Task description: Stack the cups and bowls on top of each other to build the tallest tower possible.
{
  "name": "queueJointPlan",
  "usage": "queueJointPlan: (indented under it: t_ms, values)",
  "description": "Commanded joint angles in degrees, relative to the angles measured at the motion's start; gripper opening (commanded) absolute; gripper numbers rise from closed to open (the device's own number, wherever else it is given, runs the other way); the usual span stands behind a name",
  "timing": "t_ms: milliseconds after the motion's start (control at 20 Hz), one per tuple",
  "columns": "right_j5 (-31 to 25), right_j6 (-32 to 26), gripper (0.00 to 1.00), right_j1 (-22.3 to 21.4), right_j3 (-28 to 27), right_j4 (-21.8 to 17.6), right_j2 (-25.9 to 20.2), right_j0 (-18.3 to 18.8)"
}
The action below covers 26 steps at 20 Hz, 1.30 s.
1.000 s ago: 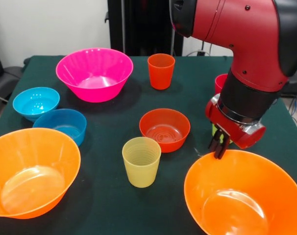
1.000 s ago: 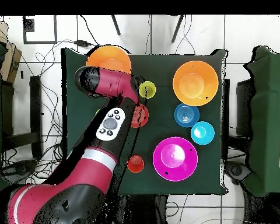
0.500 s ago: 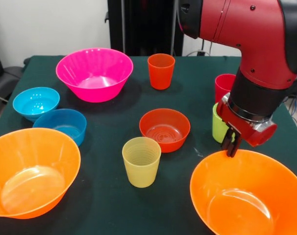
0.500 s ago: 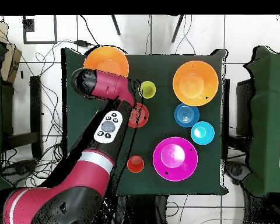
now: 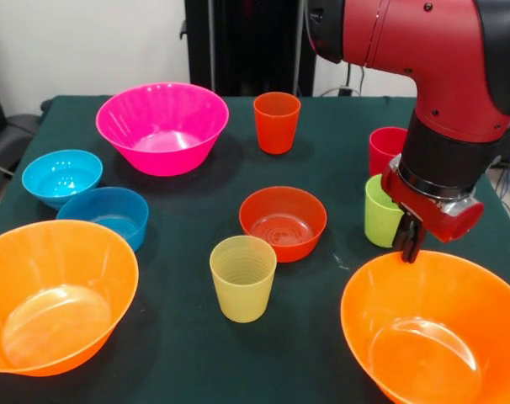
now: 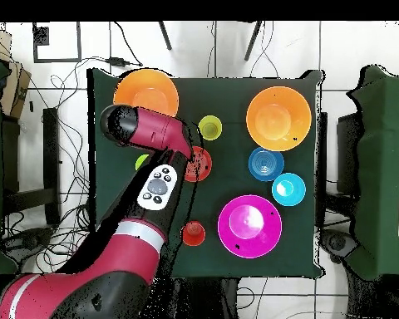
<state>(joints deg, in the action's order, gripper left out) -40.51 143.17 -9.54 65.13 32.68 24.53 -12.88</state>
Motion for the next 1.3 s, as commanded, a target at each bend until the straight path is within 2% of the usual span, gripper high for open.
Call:
queueJointPlan:
  t_ms: [50, 300, 700, 1300]
  values:
    - [1.68, -1.26, 0.0, -2.5, 9.78, -0.82, -12.69, 1.12]
    - [0.73, -1.3, 0.0, -5.02, 13.06, -1.75, -13.31, 1.2]
    - [3.53, -3.18, 0.0, -9.14, 20.4, -2.77, -15.72, 1.93]
    - [6.5, -2.41, 0.0, -7.3, 17.52, -4.7, -16.49, 2.34]
